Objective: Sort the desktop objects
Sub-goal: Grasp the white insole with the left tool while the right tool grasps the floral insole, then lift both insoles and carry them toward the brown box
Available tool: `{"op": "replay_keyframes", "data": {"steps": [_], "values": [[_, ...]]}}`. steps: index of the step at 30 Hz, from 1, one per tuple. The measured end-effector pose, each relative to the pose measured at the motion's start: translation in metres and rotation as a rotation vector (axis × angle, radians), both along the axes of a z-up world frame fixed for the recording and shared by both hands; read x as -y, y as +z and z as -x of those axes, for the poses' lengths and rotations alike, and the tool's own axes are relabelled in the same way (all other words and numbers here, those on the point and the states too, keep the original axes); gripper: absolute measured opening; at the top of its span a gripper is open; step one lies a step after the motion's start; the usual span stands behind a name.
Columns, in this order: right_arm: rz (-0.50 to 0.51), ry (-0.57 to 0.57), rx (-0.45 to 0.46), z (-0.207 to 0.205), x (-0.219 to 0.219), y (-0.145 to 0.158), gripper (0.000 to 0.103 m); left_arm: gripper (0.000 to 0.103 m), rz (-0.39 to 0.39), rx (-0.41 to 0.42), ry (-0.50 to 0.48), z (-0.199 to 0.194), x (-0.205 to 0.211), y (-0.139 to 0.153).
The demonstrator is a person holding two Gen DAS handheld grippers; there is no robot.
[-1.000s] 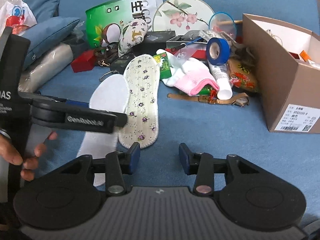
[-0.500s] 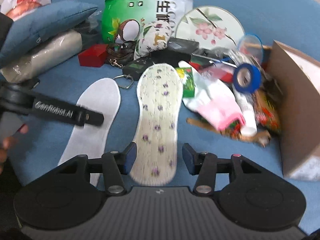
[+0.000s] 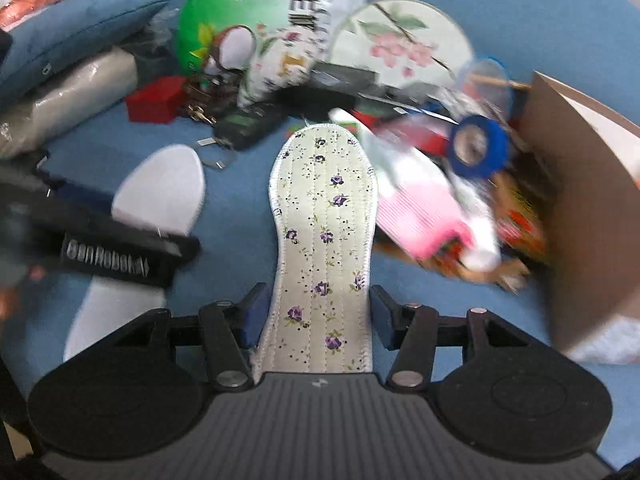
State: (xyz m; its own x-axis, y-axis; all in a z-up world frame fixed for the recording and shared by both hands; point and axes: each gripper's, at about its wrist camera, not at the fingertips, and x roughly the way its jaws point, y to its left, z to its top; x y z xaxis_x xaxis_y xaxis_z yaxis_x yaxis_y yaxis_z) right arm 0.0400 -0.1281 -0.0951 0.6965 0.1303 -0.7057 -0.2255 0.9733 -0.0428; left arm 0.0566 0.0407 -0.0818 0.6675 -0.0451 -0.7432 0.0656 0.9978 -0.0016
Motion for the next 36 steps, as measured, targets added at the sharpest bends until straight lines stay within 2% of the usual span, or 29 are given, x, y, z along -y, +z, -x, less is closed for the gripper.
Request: {"op": "replay_keyframes", "data": {"steps": [3, 5, 6, 7, 9, 12, 14, 16, 21, 24, 25, 26, 28, 29, 30, 32, 36], "values": [[-0.057, -0.026, -0.031, 0.021, 0.024, -0.001, 0.053, 0.085, 0.01, -0.008, -0.007, 0.002, -0.001, 0.005], [-0.077, -0.041, -0.038, 0.036, 0.034, 0.0, 0.053, 0.065, 0.036, -0.012, -0.037, 0.007, 0.001, 0.009], [-0.081, -0.045, -0.037, 0.042, 0.037, 0.0, 0.053, 0.064, 0.052, -0.02, -0.075, 0.01, 0.003, 0.011], [-0.083, -0.048, -0.037, 0.047, 0.038, 0.001, 0.054, 0.065, 0.056, -0.032, -0.106, 0.012, 0.008, 0.012], [-0.085, -0.055, -0.036, 0.05, 0.038, 0.001, 0.055, 0.065, 0.013, -0.041, -0.14, 0.015, 0.016, 0.013], [-0.069, -0.058, -0.036, 0.046, 0.033, 0.002, 0.057, 0.069, 0.015, -0.051, -0.115, 0.017, 0.013, 0.013], [-0.06, -0.053, -0.033, 0.042, 0.031, 0.003, 0.061, 0.084, -0.002, -0.055, -0.086, 0.018, 0.009, 0.012], [-0.057, -0.048, -0.034, 0.039, 0.029, 0.001, 0.064, 0.094, -0.037, -0.063, -0.04, 0.017, 0.004, 0.008], [-0.057, -0.065, -0.034, 0.034, 0.028, -0.001, 0.074, 0.097, -0.015, -0.077, -0.039, 0.012, 0.0, 0.006], [-0.05, -0.066, -0.033, 0.029, 0.026, -0.002, 0.076, 0.088, -0.012, -0.077, -0.06, 0.011, 0.002, 0.006], [-0.052, -0.069, -0.033, 0.028, 0.026, -0.003, 0.076, 0.077, -0.008, -0.074, -0.072, 0.013, 0.003, 0.008], [-0.058, -0.076, -0.035, 0.027, 0.026, -0.004, 0.076, 0.07, -0.001, -0.07, -0.083, 0.014, 0.004, 0.01], [-0.066, -0.087, -0.035, 0.025, 0.026, -0.005, 0.071, 0.068, 0.003, -0.072, -0.089, 0.015, 0.006, 0.012], [-0.064, -0.088, -0.031, 0.024, 0.026, -0.005, 0.06, 0.067, 0.004, -0.069, -0.091, 0.016, 0.006, 0.012], [-0.061, -0.086, -0.026, 0.023, 0.025, -0.004, 0.053, 0.066, 0.01, -0.068, -0.089, 0.017, 0.006, 0.012], [-0.067, -0.088, -0.029, 0.022, 0.025, -0.002, 0.051, 0.06, 0.038, -0.071, -0.084, 0.019, 0.003, 0.014], [-0.103, -0.085, -0.022, 0.03, 0.028, 0.005, 0.05, 0.058, 0.116, -0.08, -0.07, 0.023, -0.004, 0.023]]}}
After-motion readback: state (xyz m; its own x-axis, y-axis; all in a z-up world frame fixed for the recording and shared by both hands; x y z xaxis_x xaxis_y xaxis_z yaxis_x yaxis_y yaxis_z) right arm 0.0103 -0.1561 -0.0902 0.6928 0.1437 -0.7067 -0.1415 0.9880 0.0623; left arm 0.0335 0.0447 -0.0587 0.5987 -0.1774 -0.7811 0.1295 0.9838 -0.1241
